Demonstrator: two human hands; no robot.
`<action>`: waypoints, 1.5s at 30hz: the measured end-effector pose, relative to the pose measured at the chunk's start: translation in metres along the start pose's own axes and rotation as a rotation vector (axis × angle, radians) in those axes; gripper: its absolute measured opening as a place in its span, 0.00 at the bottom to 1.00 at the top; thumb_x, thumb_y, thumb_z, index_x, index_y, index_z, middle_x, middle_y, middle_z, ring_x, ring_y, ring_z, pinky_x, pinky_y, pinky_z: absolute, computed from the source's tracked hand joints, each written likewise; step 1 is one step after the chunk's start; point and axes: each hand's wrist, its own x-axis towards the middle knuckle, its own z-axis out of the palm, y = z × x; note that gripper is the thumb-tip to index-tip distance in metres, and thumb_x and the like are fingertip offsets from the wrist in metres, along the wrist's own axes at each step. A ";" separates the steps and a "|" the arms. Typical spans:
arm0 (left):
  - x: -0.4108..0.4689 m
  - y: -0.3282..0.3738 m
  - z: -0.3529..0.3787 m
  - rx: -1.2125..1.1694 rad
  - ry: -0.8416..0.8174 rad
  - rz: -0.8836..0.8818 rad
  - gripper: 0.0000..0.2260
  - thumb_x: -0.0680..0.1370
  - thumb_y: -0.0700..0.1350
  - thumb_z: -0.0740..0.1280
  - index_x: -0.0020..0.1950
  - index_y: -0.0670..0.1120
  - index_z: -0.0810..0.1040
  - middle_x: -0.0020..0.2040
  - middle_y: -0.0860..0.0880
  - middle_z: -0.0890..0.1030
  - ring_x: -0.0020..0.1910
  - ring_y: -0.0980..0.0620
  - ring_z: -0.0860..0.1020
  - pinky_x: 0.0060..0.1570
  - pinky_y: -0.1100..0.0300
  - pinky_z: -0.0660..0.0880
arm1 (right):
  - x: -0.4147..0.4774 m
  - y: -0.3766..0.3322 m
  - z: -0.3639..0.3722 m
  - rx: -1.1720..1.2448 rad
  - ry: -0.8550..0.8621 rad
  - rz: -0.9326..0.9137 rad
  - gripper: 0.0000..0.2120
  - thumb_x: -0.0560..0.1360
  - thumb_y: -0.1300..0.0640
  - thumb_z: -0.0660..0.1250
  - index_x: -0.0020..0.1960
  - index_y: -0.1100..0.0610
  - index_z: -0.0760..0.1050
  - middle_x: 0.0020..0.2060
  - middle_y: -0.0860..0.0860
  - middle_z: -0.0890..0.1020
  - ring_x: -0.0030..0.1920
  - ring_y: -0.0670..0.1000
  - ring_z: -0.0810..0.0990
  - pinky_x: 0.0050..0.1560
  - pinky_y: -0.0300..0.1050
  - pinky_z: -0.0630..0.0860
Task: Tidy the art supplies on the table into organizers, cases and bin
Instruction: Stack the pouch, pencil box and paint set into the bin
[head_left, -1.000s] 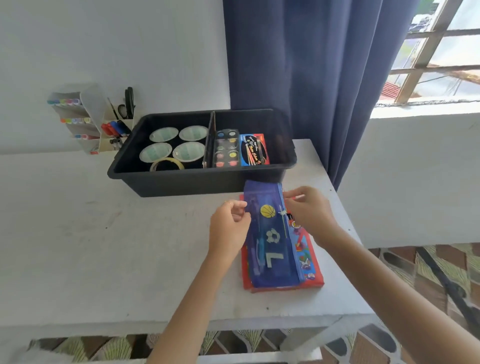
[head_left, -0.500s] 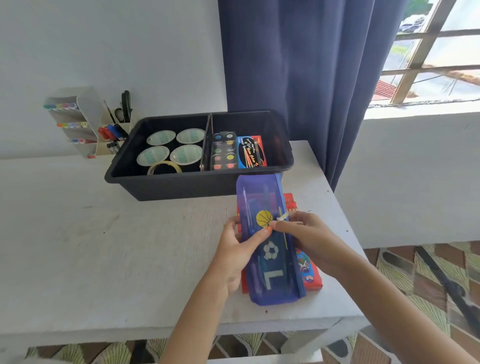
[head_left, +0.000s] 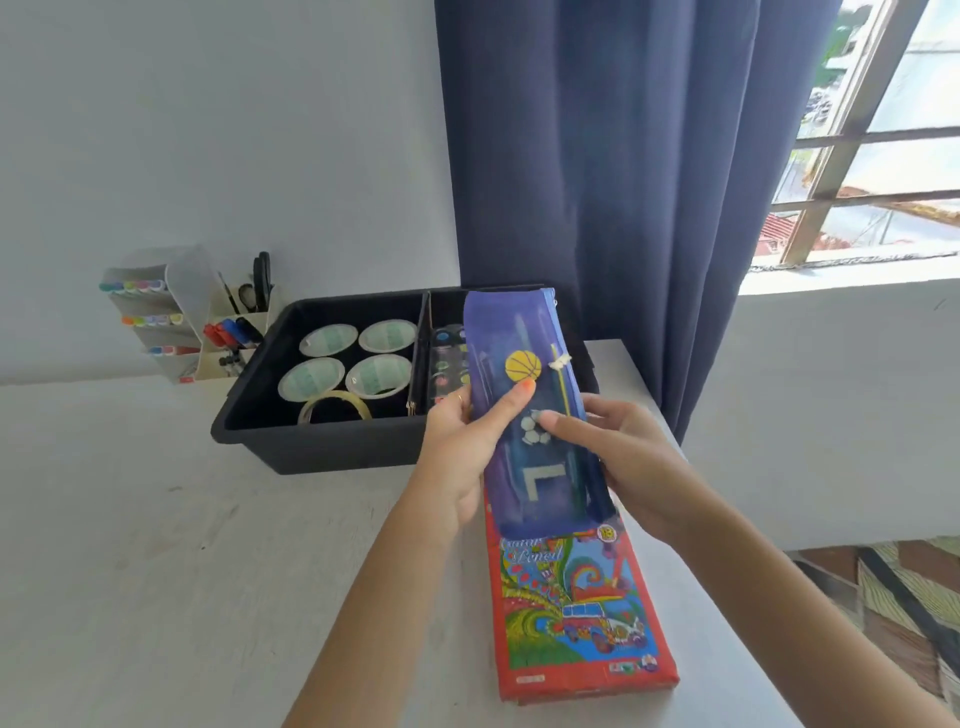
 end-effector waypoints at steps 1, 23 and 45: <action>0.008 0.005 0.003 0.017 -0.007 -0.016 0.11 0.74 0.43 0.71 0.54 0.42 0.80 0.46 0.43 0.84 0.40 0.49 0.84 0.34 0.59 0.79 | 0.009 -0.005 0.001 0.006 0.021 -0.013 0.11 0.73 0.58 0.70 0.53 0.61 0.79 0.44 0.57 0.85 0.43 0.54 0.84 0.41 0.47 0.82; 0.169 -0.013 -0.008 0.395 0.201 -0.098 0.13 0.73 0.39 0.72 0.56 0.39 0.79 0.51 0.45 0.82 0.43 0.51 0.80 0.38 0.58 0.75 | 0.185 0.003 -0.002 -0.296 0.231 0.080 0.10 0.77 0.66 0.61 0.56 0.61 0.75 0.51 0.58 0.82 0.48 0.56 0.81 0.47 0.50 0.80; 0.180 -0.038 -0.008 1.544 -0.085 0.022 0.22 0.82 0.41 0.55 0.76 0.44 0.55 0.77 0.45 0.55 0.76 0.42 0.52 0.70 0.46 0.56 | 0.206 0.039 0.002 -1.468 -0.076 0.093 0.25 0.81 0.62 0.50 0.72 0.74 0.46 0.72 0.72 0.45 0.73 0.68 0.49 0.73 0.52 0.54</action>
